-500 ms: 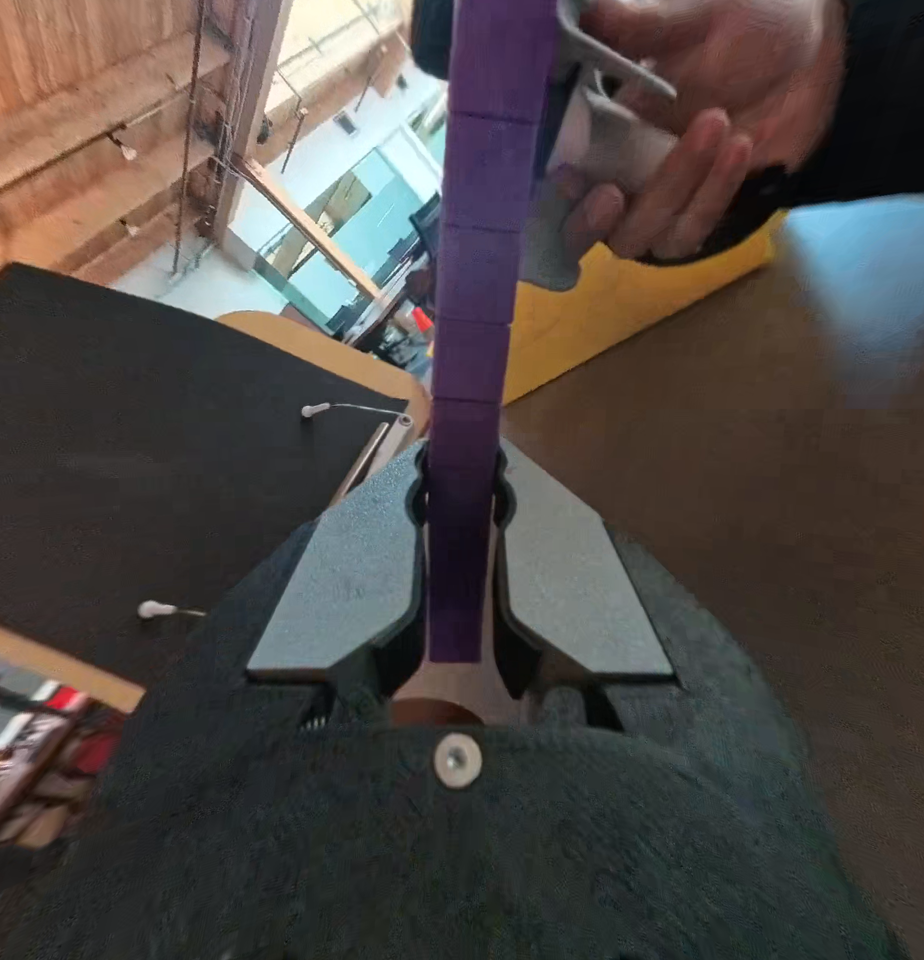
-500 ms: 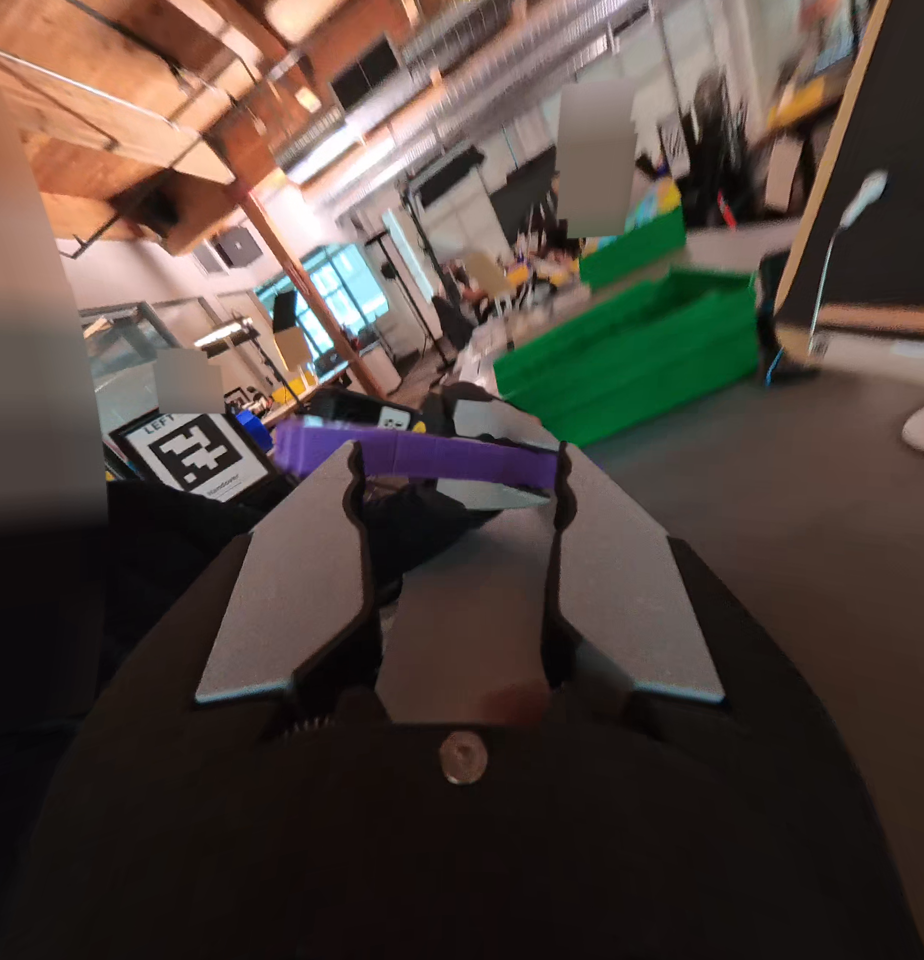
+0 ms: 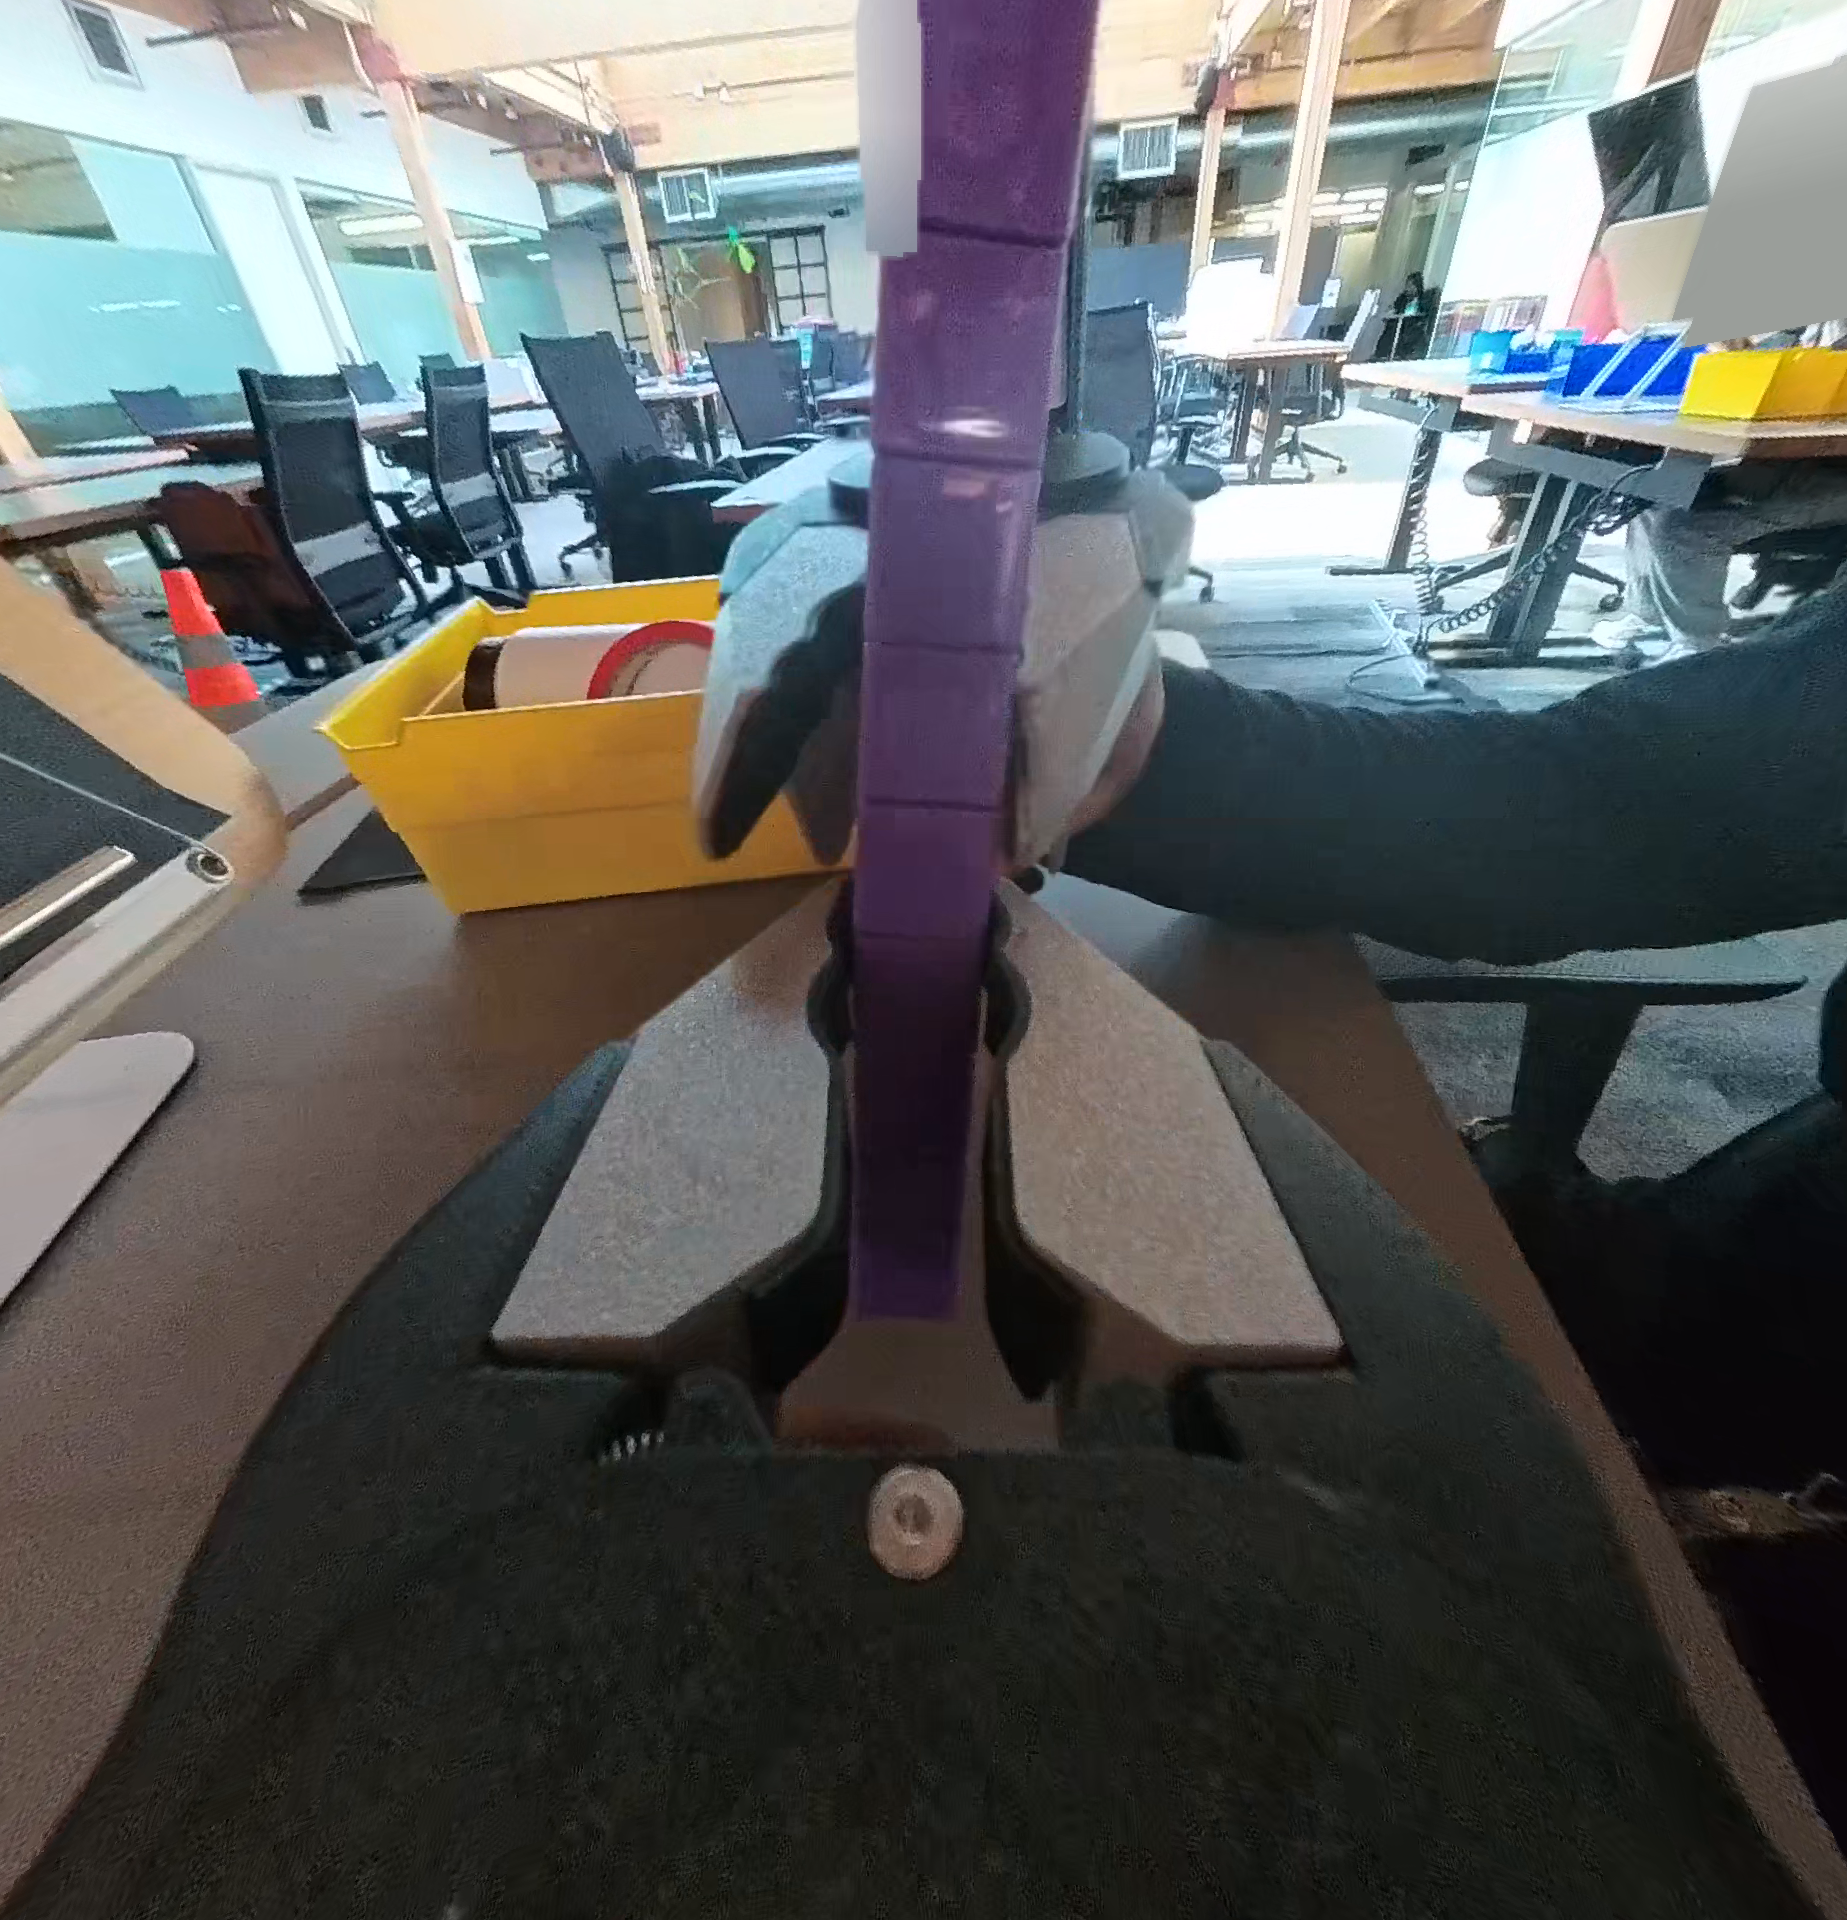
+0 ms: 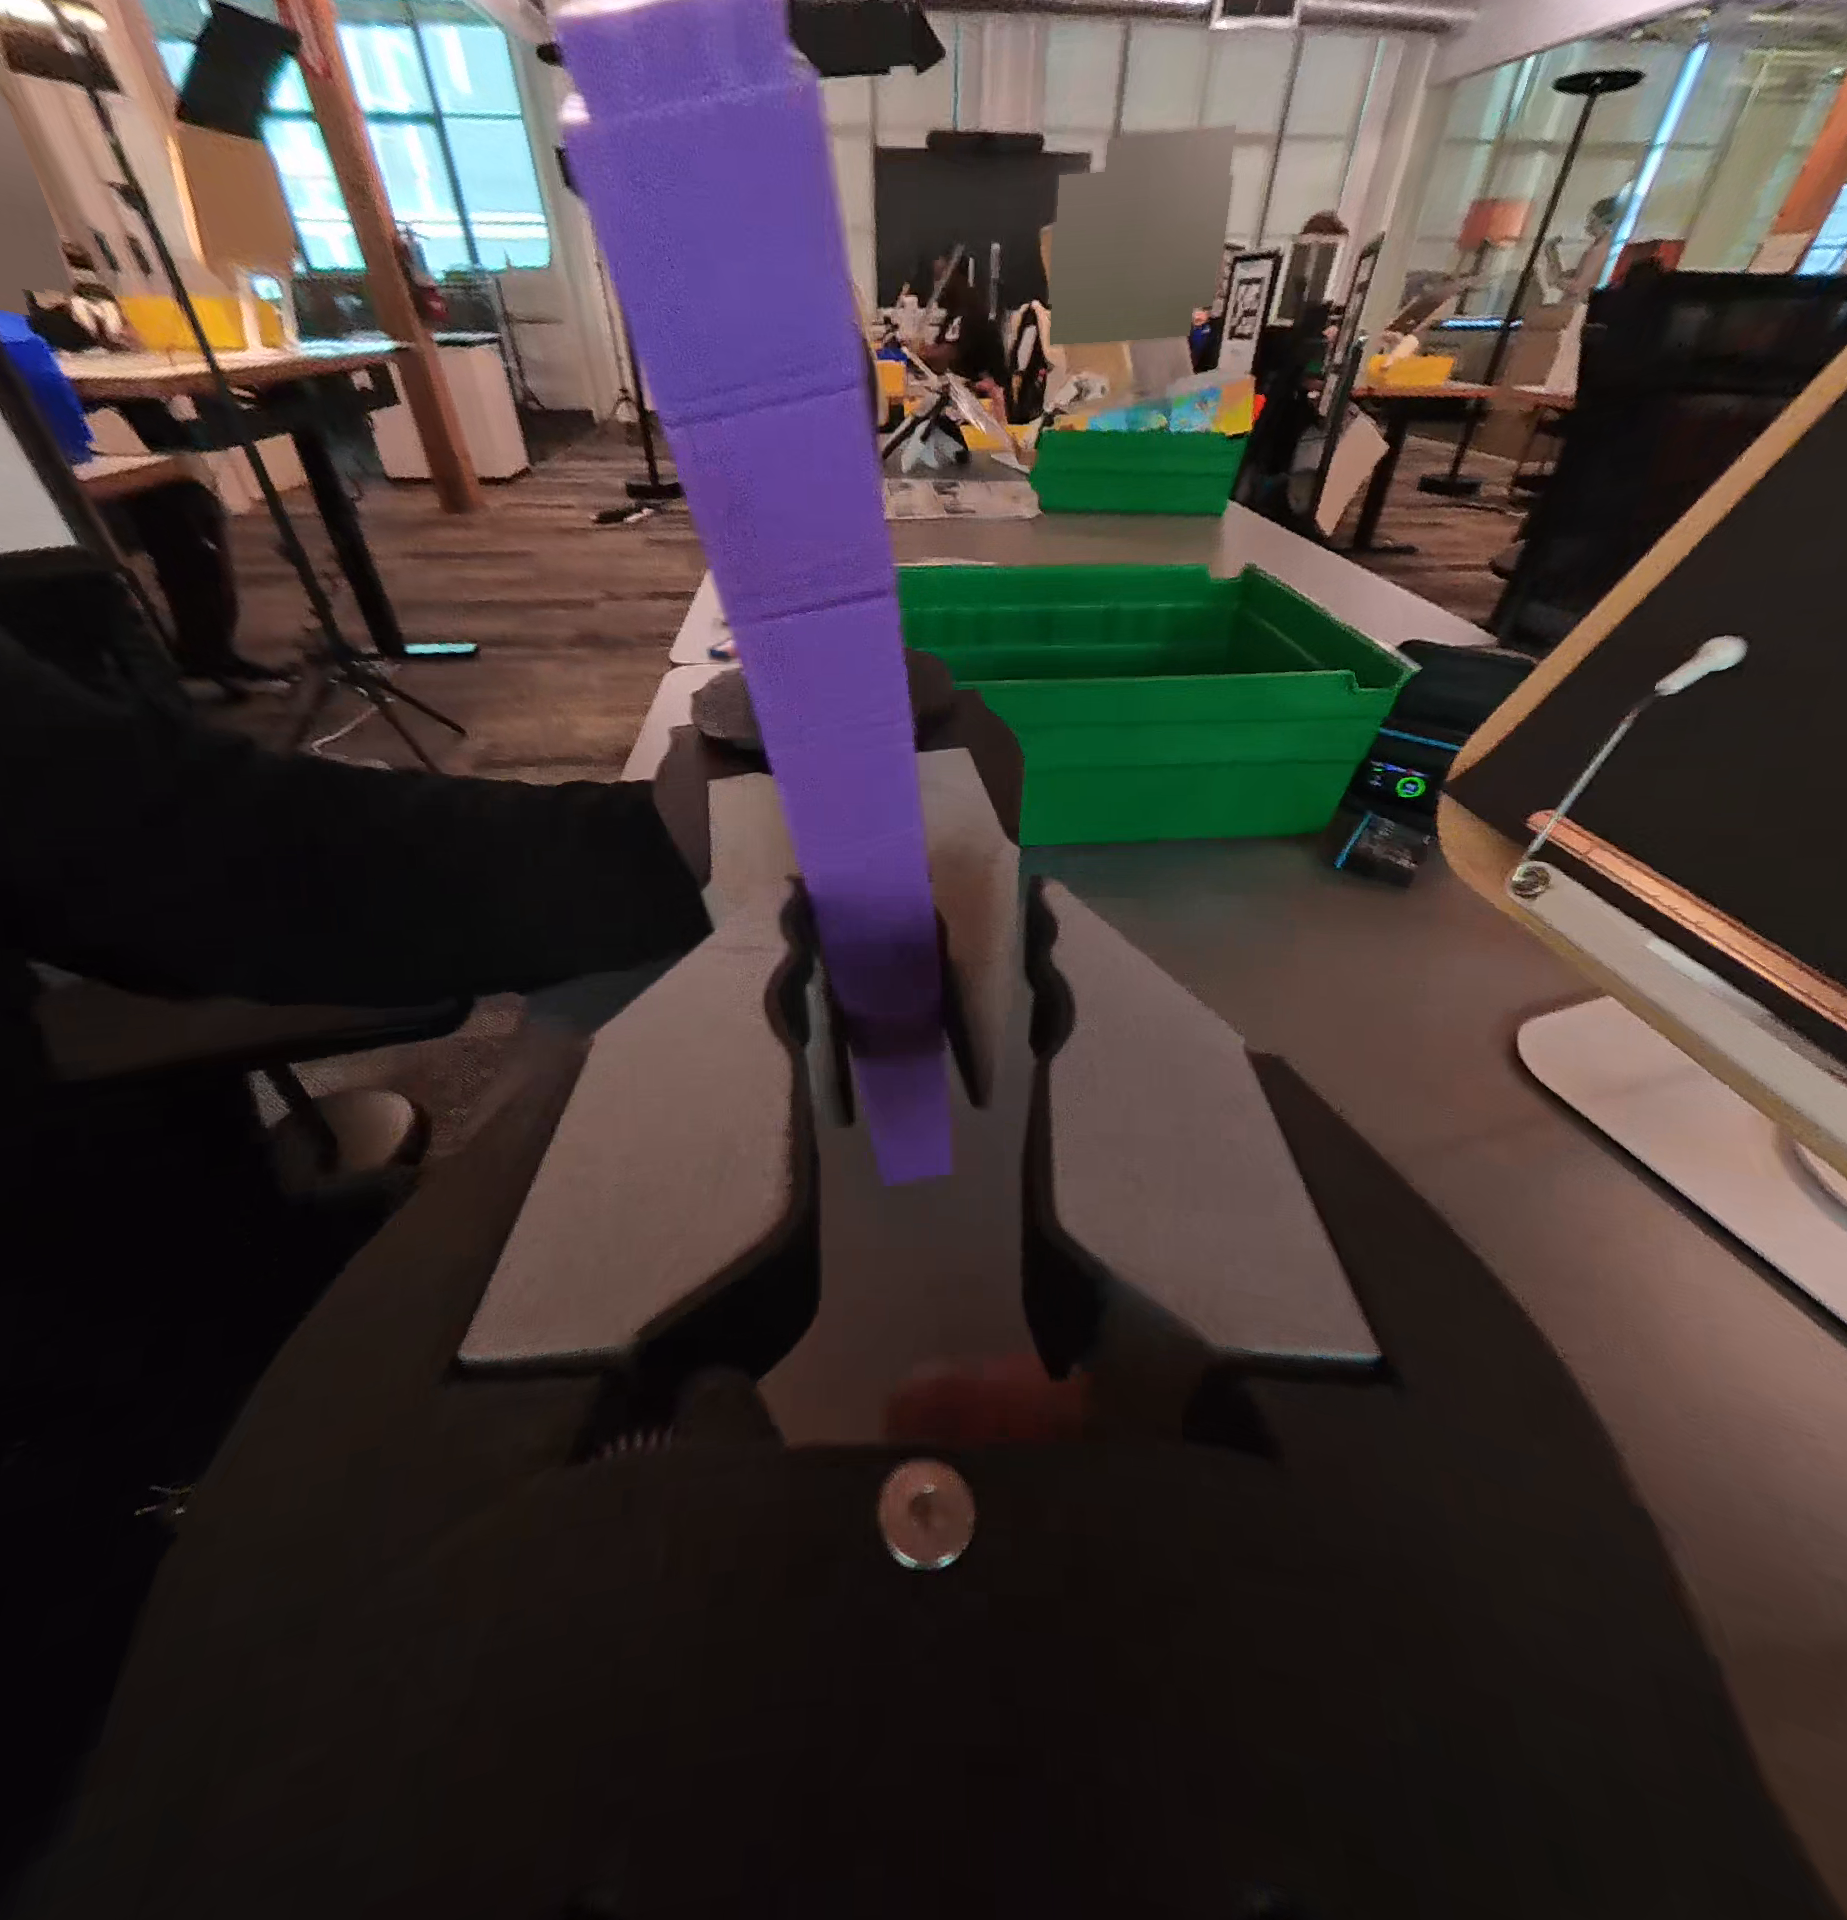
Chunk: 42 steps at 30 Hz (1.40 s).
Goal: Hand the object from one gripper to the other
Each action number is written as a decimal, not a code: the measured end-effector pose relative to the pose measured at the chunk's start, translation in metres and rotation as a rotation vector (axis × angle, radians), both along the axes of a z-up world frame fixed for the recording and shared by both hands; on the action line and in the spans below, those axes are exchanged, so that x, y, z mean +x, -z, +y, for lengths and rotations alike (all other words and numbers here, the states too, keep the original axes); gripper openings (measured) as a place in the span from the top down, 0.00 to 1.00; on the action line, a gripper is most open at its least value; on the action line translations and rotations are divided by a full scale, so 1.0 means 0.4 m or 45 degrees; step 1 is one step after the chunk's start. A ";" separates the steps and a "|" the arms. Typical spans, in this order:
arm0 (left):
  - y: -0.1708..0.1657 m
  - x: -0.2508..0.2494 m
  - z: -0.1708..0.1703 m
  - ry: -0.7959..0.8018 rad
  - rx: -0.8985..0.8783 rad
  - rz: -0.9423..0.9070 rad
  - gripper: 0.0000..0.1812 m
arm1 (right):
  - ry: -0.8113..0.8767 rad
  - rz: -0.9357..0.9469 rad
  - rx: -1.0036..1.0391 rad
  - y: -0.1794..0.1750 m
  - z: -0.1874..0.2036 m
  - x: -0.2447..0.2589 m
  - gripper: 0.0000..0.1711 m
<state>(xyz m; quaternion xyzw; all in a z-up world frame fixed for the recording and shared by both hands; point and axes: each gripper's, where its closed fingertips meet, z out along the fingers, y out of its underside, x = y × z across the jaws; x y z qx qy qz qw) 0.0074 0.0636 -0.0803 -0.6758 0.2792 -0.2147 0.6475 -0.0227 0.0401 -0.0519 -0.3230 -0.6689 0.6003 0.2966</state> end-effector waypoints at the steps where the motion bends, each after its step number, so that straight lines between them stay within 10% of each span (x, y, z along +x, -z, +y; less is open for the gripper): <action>1: 0.007 -0.001 0.004 -0.009 -0.021 0.008 0.89 | -0.025 -0.012 -0.002 0.005 -0.006 0.002 0.85; 8: -0.016 -0.080 0.032 -0.164 -0.052 -0.092 0.69 | 0.276 0.098 0.157 -0.011 0.086 -0.027 0.90; 13: -0.039 -0.147 0.052 -0.353 0.018 -0.091 0.67 | 0.865 0.079 0.724 0.050 0.261 -0.069 0.90; 19: -0.002 -0.160 0.111 -0.560 -0.035 -0.016 0.61 | 1.096 -0.043 1.157 0.111 0.294 -0.098 0.90; 25: -0.010 -0.159 0.112 -0.583 0.018 0.009 0.89 | 1.023 0.075 1.417 0.108 0.213 -0.117 0.90; 35: -0.048 -0.187 0.102 -0.451 -0.016 -0.322 0.90 | 0.986 0.248 1.273 0.060 0.176 -0.104 0.80; 42: -0.133 -0.342 0.040 -0.631 0.226 -0.812 0.90 | 0.638 0.160 0.277 -0.009 0.096 -0.057 1.00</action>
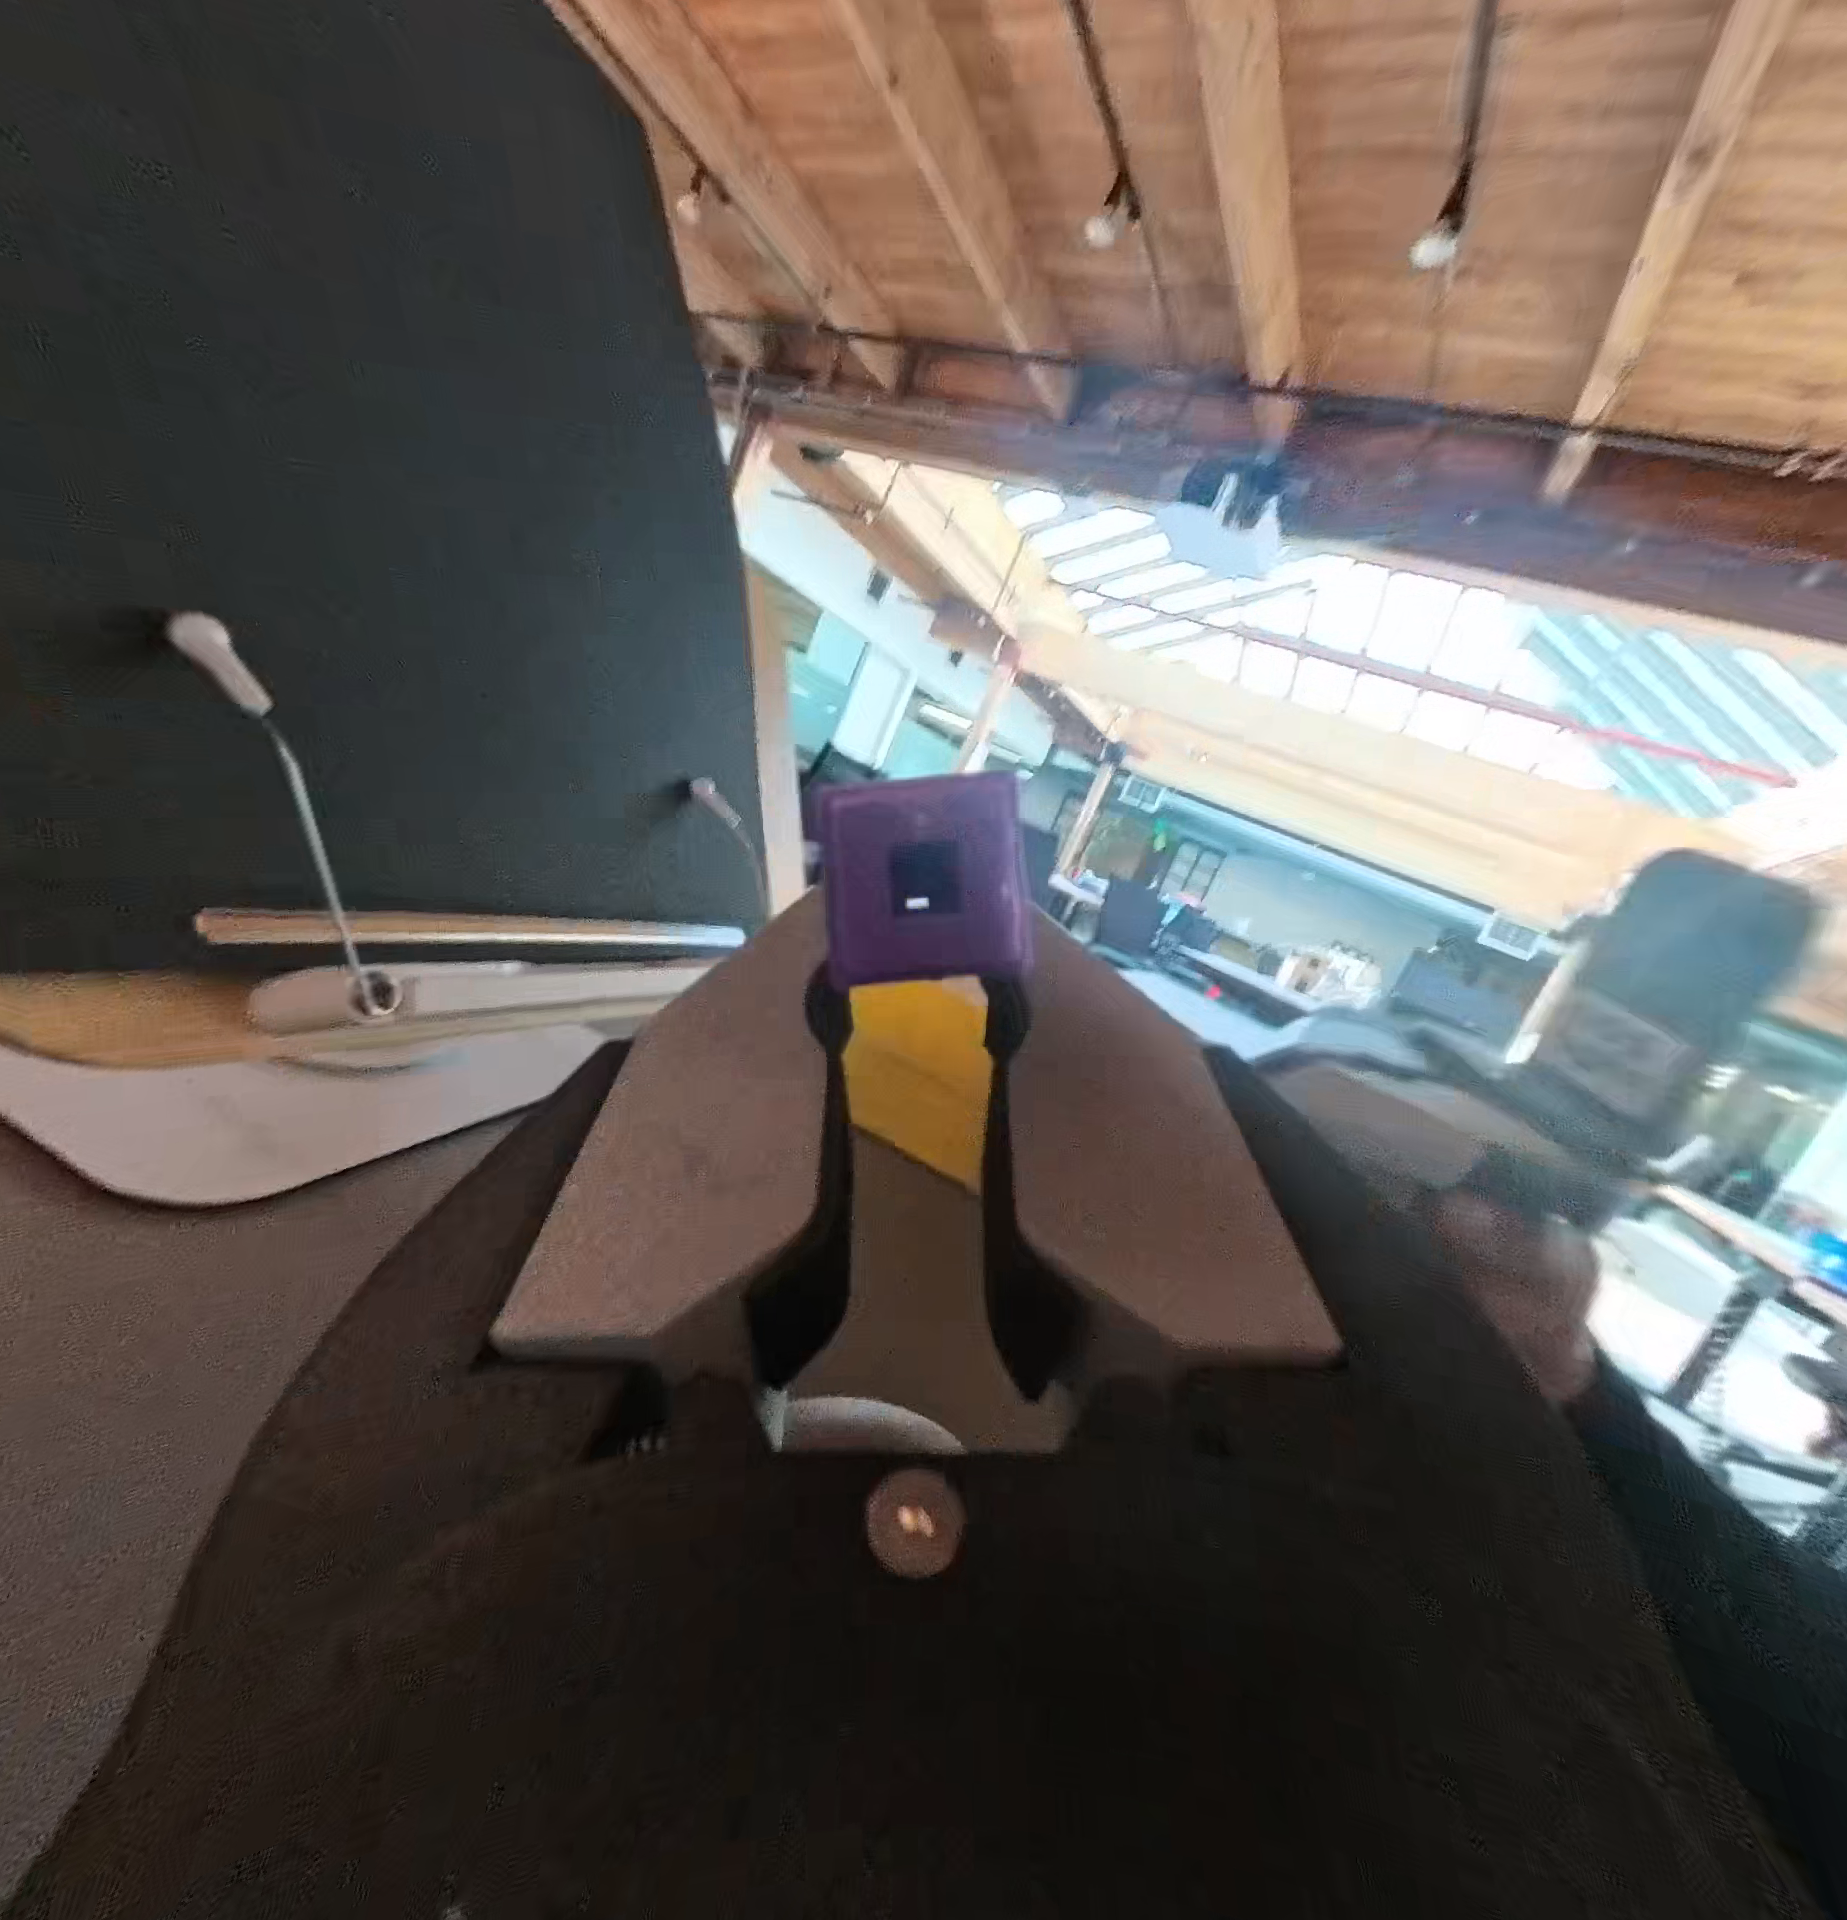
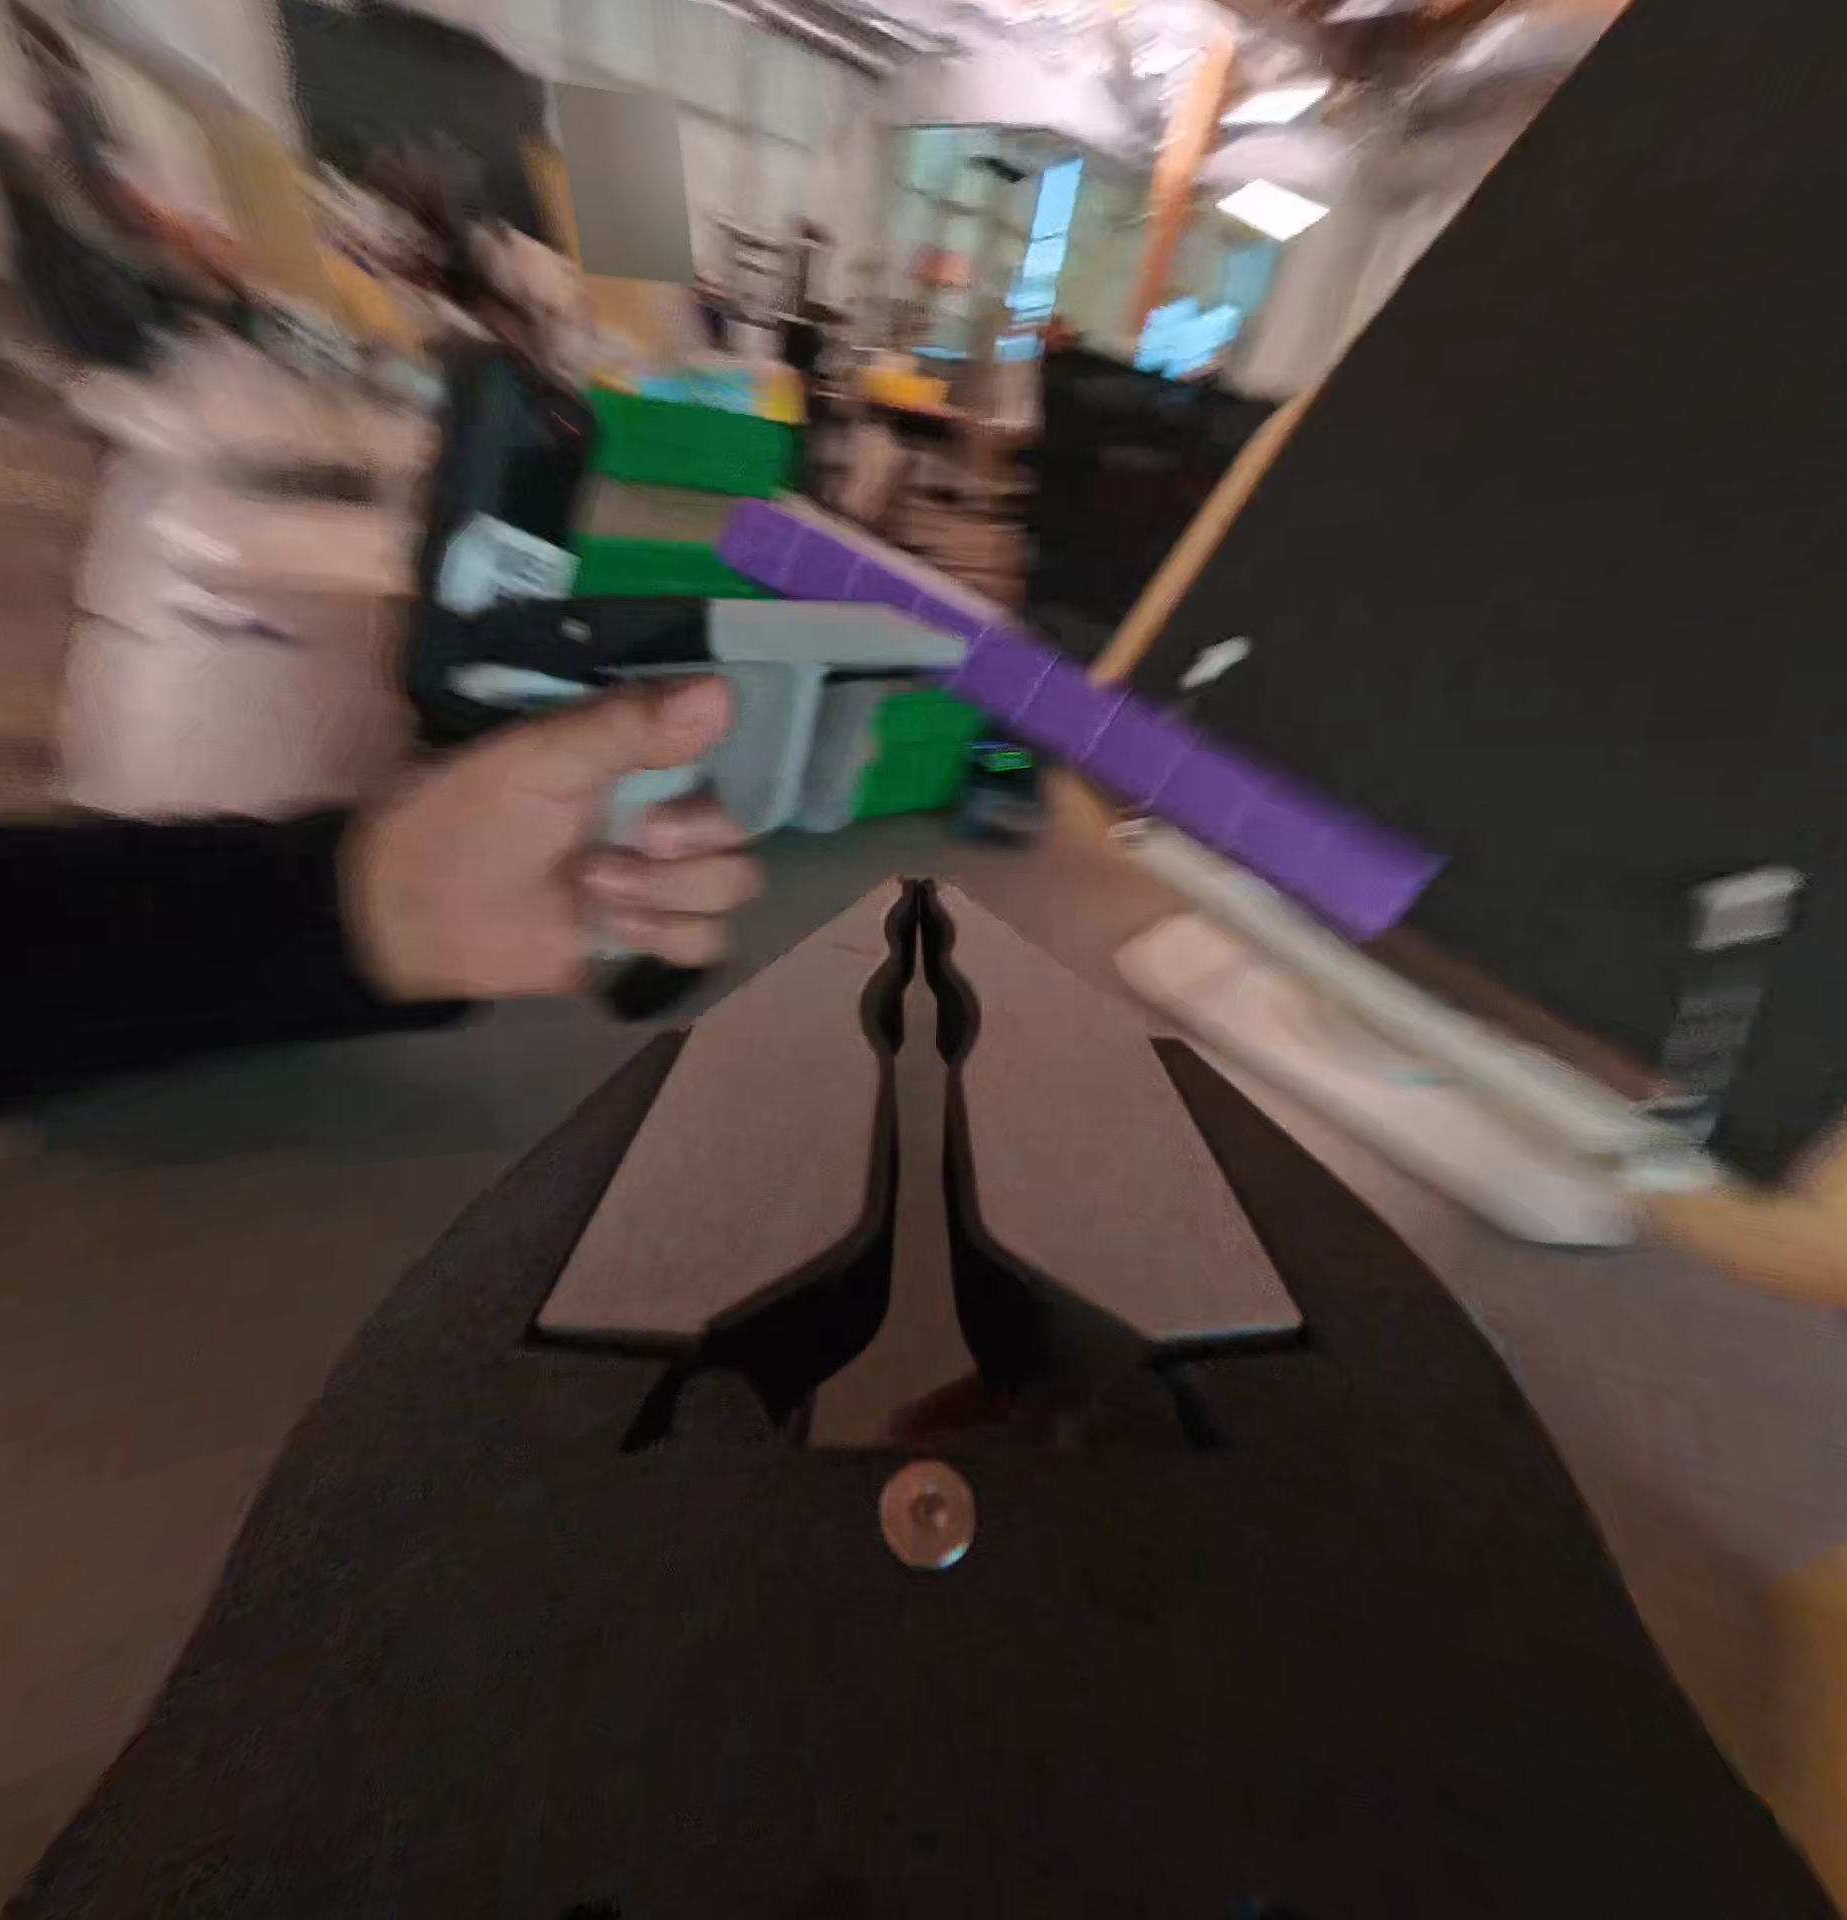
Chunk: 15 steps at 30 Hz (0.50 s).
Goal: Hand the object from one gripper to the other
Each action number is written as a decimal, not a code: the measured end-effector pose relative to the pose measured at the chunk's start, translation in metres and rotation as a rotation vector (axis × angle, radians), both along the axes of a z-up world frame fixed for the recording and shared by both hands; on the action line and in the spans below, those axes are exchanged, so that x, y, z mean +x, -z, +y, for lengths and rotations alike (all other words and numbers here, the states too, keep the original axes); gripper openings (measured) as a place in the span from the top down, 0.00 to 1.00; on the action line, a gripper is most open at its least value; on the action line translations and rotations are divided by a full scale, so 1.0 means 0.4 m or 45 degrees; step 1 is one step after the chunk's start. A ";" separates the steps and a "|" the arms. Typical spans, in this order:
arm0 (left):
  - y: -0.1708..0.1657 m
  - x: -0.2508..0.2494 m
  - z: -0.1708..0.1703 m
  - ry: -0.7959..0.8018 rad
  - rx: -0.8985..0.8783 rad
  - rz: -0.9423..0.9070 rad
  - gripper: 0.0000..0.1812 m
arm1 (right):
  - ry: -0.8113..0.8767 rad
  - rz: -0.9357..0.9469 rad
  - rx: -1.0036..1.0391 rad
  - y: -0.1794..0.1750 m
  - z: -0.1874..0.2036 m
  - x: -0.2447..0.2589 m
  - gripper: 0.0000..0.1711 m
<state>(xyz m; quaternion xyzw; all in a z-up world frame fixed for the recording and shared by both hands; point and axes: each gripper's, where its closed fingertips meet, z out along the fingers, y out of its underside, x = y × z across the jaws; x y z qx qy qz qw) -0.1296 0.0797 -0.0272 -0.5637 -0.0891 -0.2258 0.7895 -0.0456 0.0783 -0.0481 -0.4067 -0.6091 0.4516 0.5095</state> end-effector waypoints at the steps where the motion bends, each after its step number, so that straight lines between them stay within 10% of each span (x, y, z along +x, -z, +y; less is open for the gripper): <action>1: -0.023 0.013 -0.017 0.047 0.083 -0.028 0.90 | -0.151 -0.067 -0.218 0.010 -0.024 -0.001 0.98; 6: -0.077 0.103 -0.052 0.323 0.280 -0.115 0.90 | -0.486 -0.138 -0.879 -0.002 -0.030 -0.020 0.64; 15: -0.017 0.251 -0.006 0.643 0.138 -0.159 0.90 | -0.542 0.256 -0.960 -0.110 0.013 0.023 0.87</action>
